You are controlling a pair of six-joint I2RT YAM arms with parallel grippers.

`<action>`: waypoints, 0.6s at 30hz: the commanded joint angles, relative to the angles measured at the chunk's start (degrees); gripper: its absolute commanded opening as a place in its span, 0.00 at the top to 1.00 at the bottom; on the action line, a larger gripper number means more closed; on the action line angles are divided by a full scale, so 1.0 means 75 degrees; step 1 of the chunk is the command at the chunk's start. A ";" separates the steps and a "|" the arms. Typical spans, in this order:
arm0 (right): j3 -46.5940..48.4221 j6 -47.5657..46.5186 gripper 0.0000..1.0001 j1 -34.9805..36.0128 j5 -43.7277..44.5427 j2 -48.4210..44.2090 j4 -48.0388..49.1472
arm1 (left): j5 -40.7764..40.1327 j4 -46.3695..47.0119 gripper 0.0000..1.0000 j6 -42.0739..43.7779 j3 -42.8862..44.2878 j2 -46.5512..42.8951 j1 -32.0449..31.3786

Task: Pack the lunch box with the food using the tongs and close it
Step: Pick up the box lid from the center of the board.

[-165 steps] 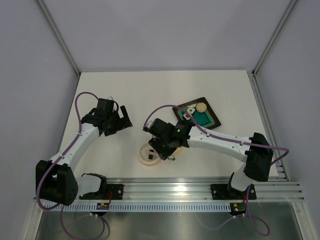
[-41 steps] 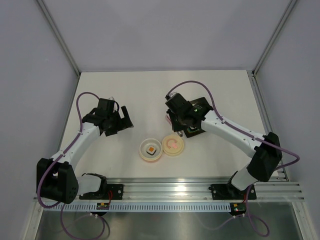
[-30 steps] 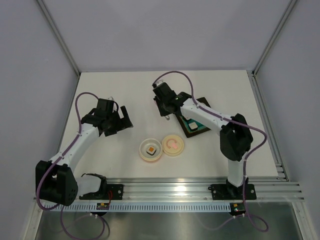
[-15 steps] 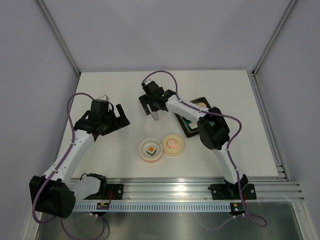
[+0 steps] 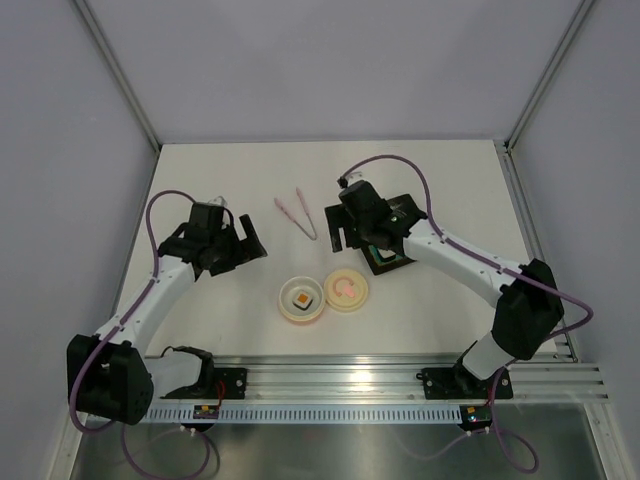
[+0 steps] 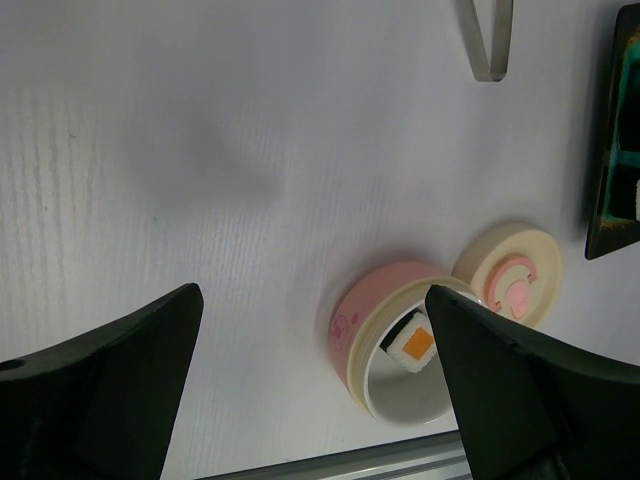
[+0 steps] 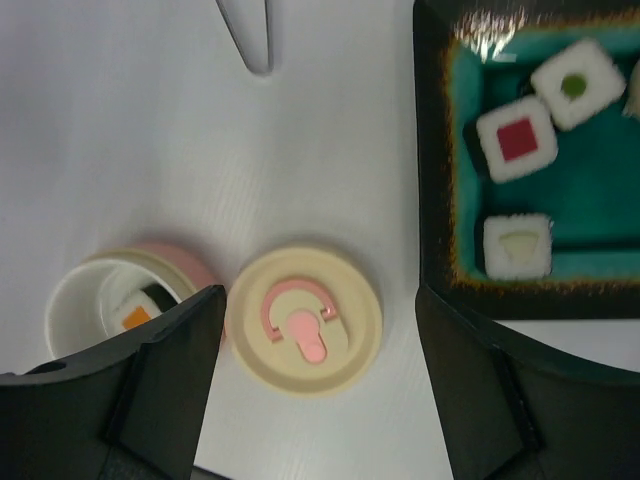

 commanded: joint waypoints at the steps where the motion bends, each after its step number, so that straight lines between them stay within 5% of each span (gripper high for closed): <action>1: -0.0886 0.1087 0.17 -0.0021 -0.0300 -0.0477 -0.0638 | 0.0398 0.0483 0.02 -0.0019 -0.0073 0.0118 0.0004; 10: -0.1567 0.1558 0.15 0.0540 -0.0534 -0.0432 -0.1003 | 0.0586 0.0729 0.02 -0.0195 -0.0085 0.0493 -0.0054; 18: -0.1251 0.0693 0.33 0.1081 -0.0500 0.0681 -0.0734 | 0.0504 0.0659 0.02 -0.0148 -0.0026 0.0493 -0.0054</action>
